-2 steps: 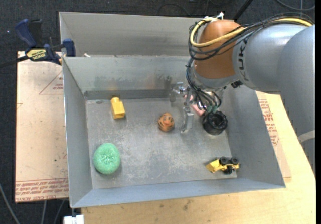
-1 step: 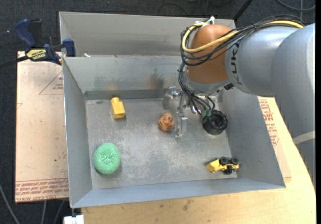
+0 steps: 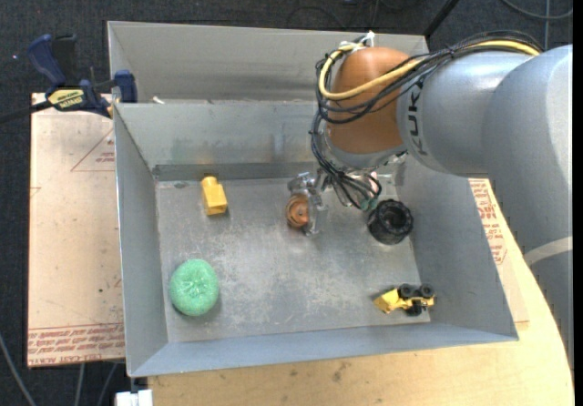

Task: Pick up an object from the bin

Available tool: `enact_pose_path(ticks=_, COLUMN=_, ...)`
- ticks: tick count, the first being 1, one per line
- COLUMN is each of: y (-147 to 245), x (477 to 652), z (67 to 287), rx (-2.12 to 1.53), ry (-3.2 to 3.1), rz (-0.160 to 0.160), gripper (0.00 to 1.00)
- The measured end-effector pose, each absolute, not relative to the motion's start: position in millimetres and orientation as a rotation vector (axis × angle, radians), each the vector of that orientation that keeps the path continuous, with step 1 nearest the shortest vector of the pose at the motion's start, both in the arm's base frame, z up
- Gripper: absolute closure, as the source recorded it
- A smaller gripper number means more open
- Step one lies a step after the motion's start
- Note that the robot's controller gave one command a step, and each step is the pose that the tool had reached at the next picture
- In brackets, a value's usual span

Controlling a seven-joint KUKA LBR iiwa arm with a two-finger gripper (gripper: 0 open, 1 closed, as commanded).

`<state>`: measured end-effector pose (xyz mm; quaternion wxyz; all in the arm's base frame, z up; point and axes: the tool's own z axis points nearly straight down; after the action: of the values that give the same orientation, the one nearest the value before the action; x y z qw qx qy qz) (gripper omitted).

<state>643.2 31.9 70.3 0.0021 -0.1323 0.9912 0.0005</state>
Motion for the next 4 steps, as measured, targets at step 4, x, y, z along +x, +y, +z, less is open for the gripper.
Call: enact_pose_path(ticks=4, y=31.6, x=643.2, z=70.3, rx=-0.412, ry=3.110, rz=0.003, gripper=1.00)
